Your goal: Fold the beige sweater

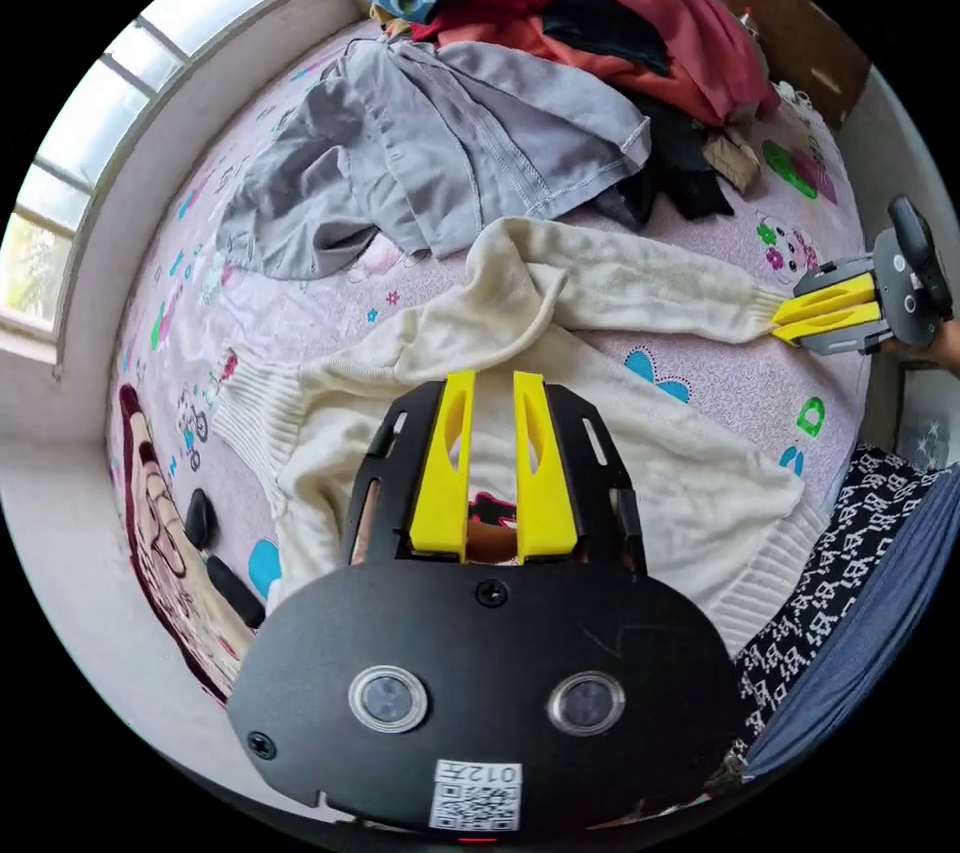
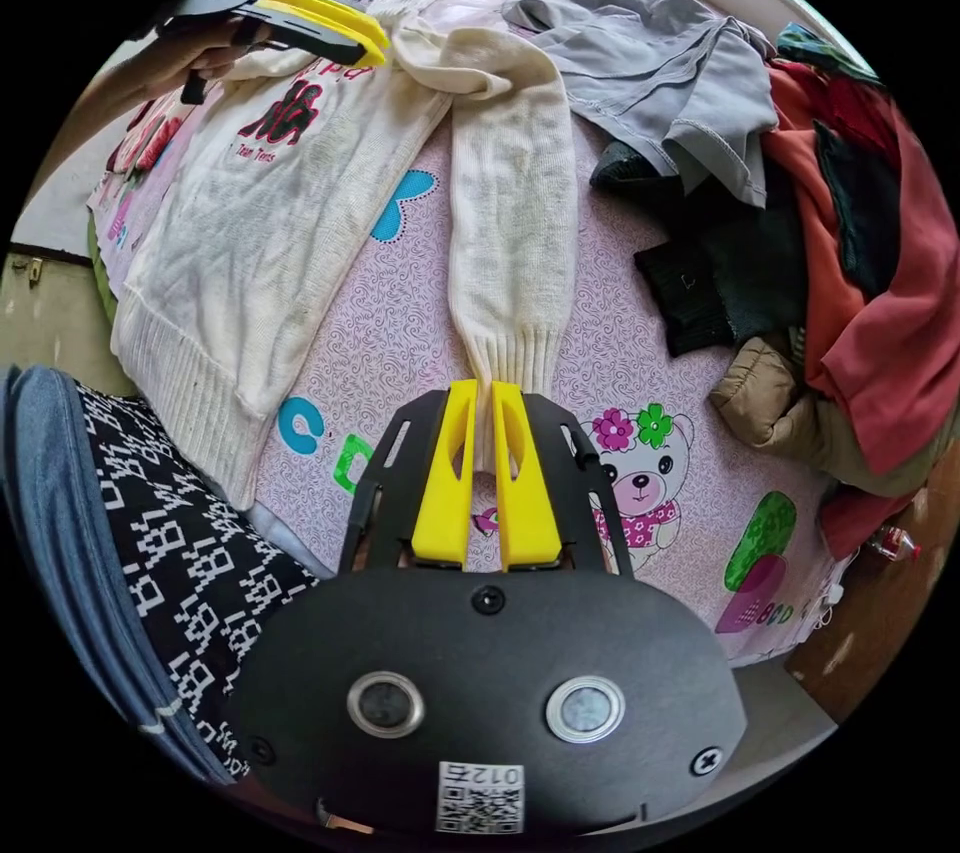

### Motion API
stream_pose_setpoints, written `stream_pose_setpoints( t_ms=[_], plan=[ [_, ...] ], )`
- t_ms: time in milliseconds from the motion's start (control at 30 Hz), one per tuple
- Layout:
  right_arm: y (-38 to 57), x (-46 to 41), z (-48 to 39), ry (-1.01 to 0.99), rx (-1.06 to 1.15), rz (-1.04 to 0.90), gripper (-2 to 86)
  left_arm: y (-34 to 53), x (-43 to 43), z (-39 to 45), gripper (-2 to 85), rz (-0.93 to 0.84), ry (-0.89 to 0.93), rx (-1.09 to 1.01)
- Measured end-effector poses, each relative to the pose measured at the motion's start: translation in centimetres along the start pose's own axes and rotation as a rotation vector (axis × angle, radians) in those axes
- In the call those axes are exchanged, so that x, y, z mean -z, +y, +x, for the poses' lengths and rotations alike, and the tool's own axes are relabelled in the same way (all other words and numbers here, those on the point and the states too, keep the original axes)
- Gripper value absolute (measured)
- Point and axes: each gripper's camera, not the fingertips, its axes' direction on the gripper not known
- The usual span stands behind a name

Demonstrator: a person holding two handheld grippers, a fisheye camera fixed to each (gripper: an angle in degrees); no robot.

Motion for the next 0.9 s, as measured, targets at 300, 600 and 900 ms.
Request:
stream_pose_setpoints(
  t_ms=[300,600,900],
  plan=[
    [-0.9,-1.6,3.7,-0.063,-0.017,-0.026,2.4,-5.1,-3.1,4.4,3.9,-0.010,0.012,-0.396],
    [-2.2,-5.0,7.0,-0.089,0.002,-0.051,2.0,-7.8,-5.9,4.2,3.0,-0.007,0.064,-0.553],
    [-2.6,-4.6,12.4,-0.073,-0.036,-0.004,0.9,-10.8,-9.1,2.0,0.1,-0.015,0.102,-0.600]
  ],
)
